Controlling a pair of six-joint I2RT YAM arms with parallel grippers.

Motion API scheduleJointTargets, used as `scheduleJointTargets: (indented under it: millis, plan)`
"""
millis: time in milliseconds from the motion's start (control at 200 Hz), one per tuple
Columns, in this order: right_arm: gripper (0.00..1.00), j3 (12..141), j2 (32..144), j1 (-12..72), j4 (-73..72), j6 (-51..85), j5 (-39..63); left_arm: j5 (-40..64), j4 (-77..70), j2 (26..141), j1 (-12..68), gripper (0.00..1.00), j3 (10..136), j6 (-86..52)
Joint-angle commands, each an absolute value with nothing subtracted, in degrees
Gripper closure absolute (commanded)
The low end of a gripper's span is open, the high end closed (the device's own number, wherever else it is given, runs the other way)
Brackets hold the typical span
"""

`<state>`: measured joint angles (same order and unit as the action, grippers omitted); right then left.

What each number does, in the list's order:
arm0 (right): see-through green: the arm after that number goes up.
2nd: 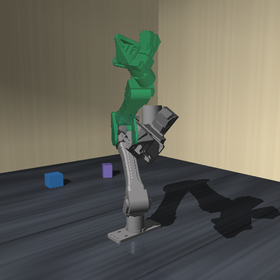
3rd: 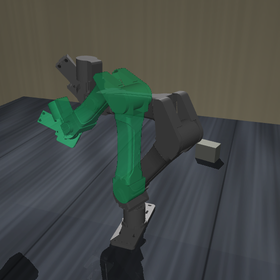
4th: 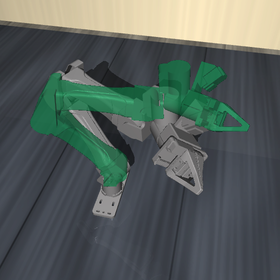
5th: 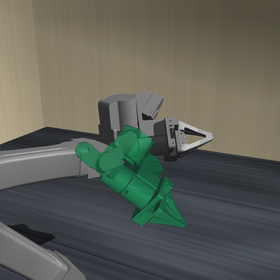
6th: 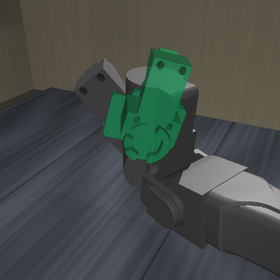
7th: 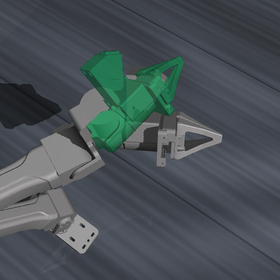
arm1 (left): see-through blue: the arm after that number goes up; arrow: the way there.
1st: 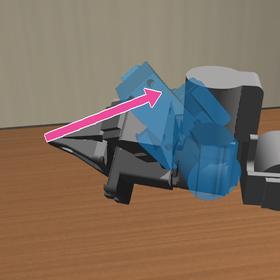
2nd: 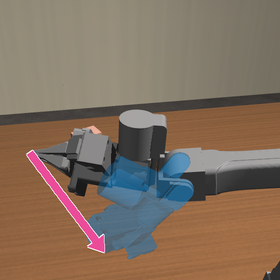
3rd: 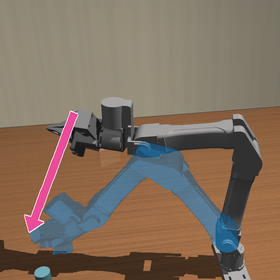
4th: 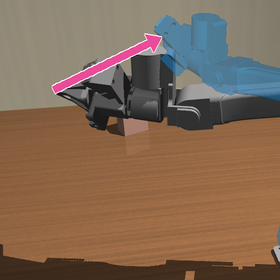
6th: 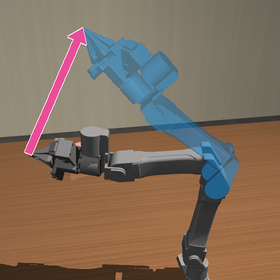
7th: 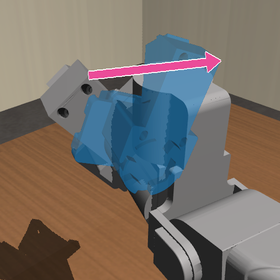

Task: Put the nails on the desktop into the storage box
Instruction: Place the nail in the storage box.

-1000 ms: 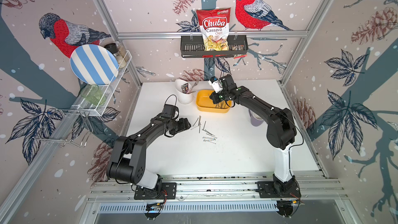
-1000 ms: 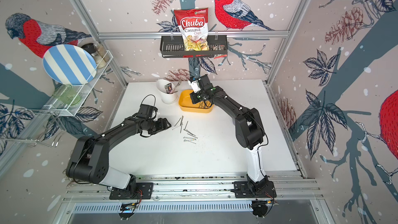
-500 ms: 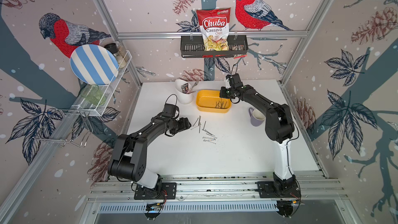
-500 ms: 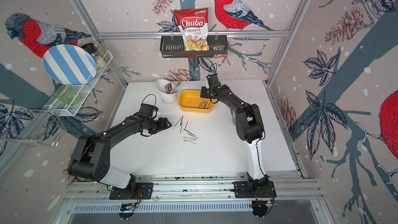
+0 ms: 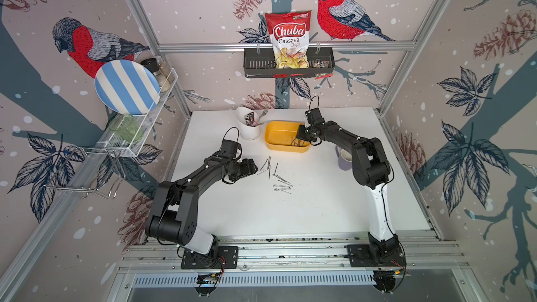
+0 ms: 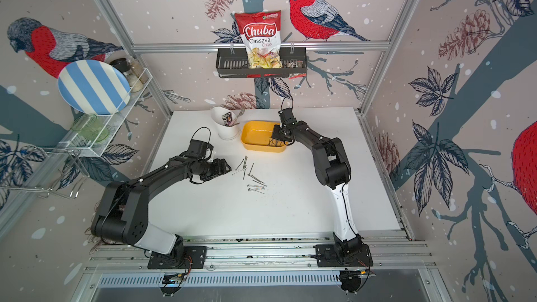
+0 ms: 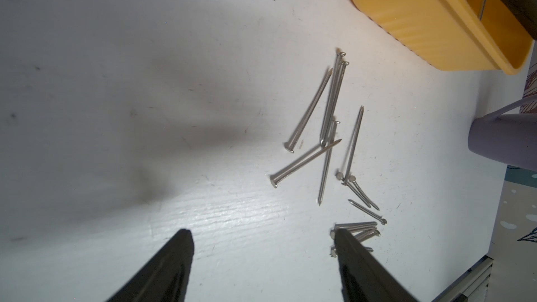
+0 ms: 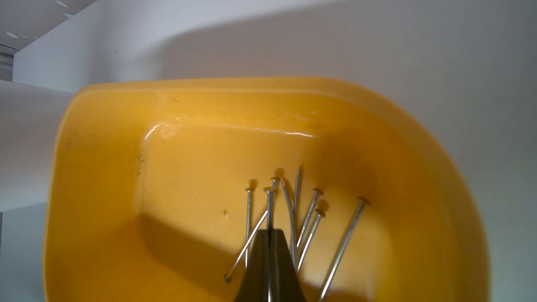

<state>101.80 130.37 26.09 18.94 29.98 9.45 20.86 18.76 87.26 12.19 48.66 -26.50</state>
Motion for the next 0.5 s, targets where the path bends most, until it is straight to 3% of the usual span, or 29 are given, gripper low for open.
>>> scheduleJointTargets:
  millis: [0,250,495]
  plan:
    - [1.00,100.7,130.8,26.5,17.9,31.4,9.3,20.4,19.8,86.6,12.0,0.21,48.3,-26.0]
    - [1.00,99.8,131.1,27.3,20.1,33.0,9.1,20.3,19.5,86.0,12.1,0.21,47.6,-26.5]
    - [0.80,101.7,129.7,27.6,22.6,32.1,8.7,19.4,19.4,85.5,12.5,0.21,47.7,-26.4]
